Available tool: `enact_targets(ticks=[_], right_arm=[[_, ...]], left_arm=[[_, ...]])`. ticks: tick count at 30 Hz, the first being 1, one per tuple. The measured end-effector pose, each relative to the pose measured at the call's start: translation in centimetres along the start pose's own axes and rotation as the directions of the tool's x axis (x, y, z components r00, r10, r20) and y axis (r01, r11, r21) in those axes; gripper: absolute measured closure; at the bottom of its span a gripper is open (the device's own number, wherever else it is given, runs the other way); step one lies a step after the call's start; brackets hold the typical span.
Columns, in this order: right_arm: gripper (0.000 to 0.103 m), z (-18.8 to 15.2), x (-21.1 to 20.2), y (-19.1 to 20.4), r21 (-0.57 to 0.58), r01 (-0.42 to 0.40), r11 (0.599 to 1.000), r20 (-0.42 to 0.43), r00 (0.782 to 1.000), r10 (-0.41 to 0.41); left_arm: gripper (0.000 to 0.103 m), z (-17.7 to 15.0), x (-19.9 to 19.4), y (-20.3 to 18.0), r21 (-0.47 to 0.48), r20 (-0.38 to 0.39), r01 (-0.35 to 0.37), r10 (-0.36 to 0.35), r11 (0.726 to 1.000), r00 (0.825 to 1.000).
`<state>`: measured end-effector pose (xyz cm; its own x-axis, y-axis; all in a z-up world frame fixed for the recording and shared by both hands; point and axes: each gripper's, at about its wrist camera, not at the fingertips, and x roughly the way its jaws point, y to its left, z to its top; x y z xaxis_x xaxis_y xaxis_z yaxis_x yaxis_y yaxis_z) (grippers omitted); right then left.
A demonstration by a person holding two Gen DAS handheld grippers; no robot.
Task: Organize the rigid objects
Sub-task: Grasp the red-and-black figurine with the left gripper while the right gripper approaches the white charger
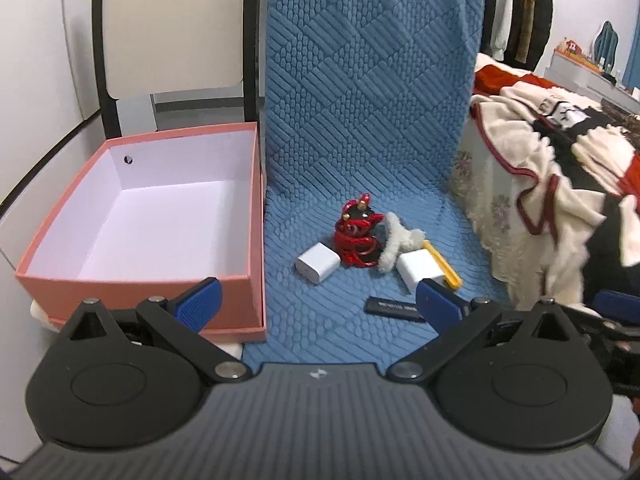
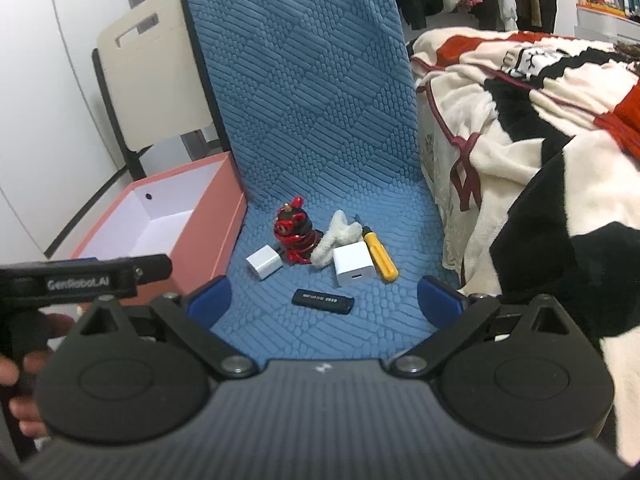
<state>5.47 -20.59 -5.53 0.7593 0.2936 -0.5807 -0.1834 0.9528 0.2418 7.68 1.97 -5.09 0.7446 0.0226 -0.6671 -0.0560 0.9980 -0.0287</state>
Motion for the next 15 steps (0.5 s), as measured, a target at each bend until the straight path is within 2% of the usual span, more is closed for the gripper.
enact_targets(ticks=[3, 6, 11, 15], right_arm=[[0.007, 0.2, 1.9, -0.2, -0.011, 0.009, 1.0, -0.003, 1.0, -0.009], [0.015, 0.3, 4.1, -0.4, -0.005, 0.011, 1.0, -0.027, 1.0, -0.011], [0.023, 0.3, 7.8, -0.5, 0.009, 0.016, 1.0, -0.054, 0.998, -0.016], [0.023, 0.3, 9.8, 0.1, -0.024, 0.024, 0.999, -0.036, 0.999, -0.024]], left_arm=[[0.0, 0.8, 2.8, 0.5, 0.018, -0.008, -0.029, 0.029, 0.999, 1.0], [0.002, 1.5, 5.6, 1.2, 0.034, -0.014, -0.059, 0.059, 0.998, 0.998], [0.016, 2.1, 9.8, 2.4, 0.081, -0.007, -0.113, 0.114, 0.99, 0.994], [0.036, 2.2, 12.6, 3.4, 0.08, -0.04, -0.122, 0.126, 0.989, 0.991]])
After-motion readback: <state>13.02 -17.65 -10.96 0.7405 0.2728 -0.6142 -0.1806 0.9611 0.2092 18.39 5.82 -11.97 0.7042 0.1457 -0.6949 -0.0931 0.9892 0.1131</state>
